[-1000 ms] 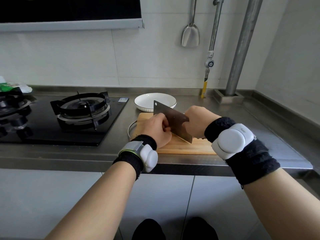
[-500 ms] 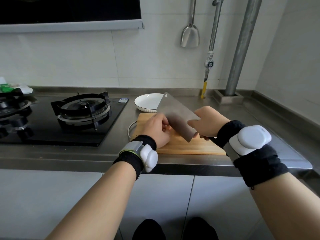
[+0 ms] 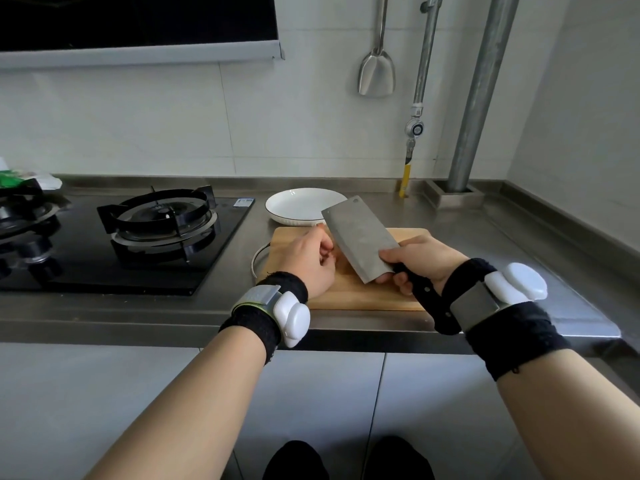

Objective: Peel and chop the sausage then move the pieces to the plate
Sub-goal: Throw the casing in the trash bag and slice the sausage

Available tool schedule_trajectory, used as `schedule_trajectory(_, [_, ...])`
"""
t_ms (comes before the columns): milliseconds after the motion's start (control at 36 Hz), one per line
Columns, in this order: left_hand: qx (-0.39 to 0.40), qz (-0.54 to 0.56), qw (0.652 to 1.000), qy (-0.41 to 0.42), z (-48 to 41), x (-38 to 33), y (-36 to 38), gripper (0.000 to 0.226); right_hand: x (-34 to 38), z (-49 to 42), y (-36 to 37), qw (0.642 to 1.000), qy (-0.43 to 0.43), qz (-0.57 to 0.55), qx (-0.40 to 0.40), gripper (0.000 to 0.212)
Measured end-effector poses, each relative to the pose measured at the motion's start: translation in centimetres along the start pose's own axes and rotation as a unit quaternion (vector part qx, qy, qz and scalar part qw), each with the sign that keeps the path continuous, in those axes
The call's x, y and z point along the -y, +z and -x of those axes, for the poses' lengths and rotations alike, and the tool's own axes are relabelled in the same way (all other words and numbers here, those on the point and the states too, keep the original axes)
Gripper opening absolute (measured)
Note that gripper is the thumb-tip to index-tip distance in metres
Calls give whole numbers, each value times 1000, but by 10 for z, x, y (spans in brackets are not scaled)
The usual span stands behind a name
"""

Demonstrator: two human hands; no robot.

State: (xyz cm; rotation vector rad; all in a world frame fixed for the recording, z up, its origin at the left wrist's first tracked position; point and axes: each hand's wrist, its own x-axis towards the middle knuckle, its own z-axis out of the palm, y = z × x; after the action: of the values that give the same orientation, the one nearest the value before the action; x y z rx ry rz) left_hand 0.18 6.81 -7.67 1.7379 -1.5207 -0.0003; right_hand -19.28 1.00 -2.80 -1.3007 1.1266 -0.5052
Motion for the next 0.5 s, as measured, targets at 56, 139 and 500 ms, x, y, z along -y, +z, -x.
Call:
schedule_trajectory(56, [3,-5,1000,-2,1,-2,-1,13,-1,-1,-2,1000,8,-12,7,27])
schedule_trajectory(139, [11,0,1000,-9,1,-4,-4,17,0,-4,-2,1000,14,-11,11,28])
schedule_trajectory(500, [-19,307,932,-192,-21,-10,-10,11,-1,-13,-2,1000,11,-25,11,26])
